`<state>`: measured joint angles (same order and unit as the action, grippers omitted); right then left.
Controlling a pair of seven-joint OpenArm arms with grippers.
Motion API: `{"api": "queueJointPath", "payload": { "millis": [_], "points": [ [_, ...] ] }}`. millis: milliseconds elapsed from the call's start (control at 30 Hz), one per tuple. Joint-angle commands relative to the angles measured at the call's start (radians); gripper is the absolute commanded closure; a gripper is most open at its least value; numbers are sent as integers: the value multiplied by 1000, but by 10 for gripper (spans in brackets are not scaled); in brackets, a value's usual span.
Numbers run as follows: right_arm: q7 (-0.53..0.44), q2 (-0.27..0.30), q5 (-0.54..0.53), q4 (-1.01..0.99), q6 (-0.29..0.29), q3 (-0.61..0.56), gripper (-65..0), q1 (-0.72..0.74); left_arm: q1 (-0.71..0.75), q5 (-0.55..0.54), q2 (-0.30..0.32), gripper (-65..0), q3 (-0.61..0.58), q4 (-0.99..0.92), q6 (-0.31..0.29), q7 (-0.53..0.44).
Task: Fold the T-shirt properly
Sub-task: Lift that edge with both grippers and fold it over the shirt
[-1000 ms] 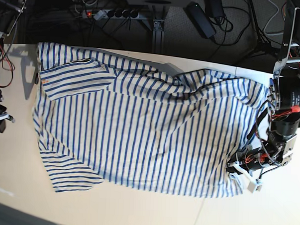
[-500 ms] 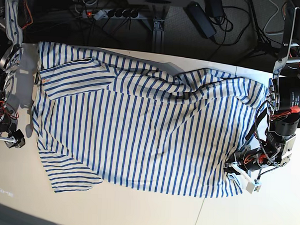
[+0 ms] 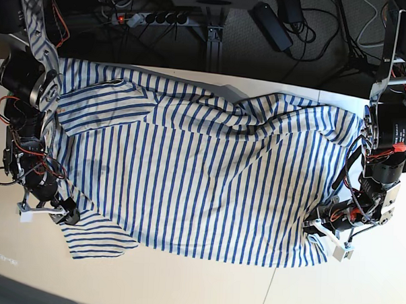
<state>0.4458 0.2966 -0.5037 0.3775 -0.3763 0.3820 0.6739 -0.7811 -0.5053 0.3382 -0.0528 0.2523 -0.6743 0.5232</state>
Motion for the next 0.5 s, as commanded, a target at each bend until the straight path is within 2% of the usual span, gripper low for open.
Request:
{"api": "queueJointPath", "payload": {
  "millis": [0, 67, 100, 133, 200, 233, 333, 467],
  "points": [
    [70, -7, 37, -2, -51, -5, -394, 2, -33, -7, 8, 0, 2, 10, -24, -11],
    [69, -16, 57, 10, -51, -5, -383, 2, -33, -7, 8, 0, 2, 10, -24, -11],
    [69, -16, 73, 16, -51, -5, -341, 2, -33, -8, 8, 0, 2, 10, -24, -11],
    [69, -14, 96, 24, -51, -5, -269, 2, -33, -10, 8, 0, 2, 10, -24, -11],
    [70, -8, 147, 43, -51, -5, -69, 1, -33, -21, 8, 0, 2, 10, -24, -11],
    [69, -5, 163, 56, -50, -5, 0, -1, -34, -31, 9, 0, 2, 10, -24, -11],
    [70, 3, 200, 102, -54, -5, 0, -1, -43, -61, 10, 0, 2, 10, -24, 17],
    [92, 17, 195, 198, -82, -14, 0, -7, -82, -103, 14, 0, 2, 10, -24, 174]
  ]
}}
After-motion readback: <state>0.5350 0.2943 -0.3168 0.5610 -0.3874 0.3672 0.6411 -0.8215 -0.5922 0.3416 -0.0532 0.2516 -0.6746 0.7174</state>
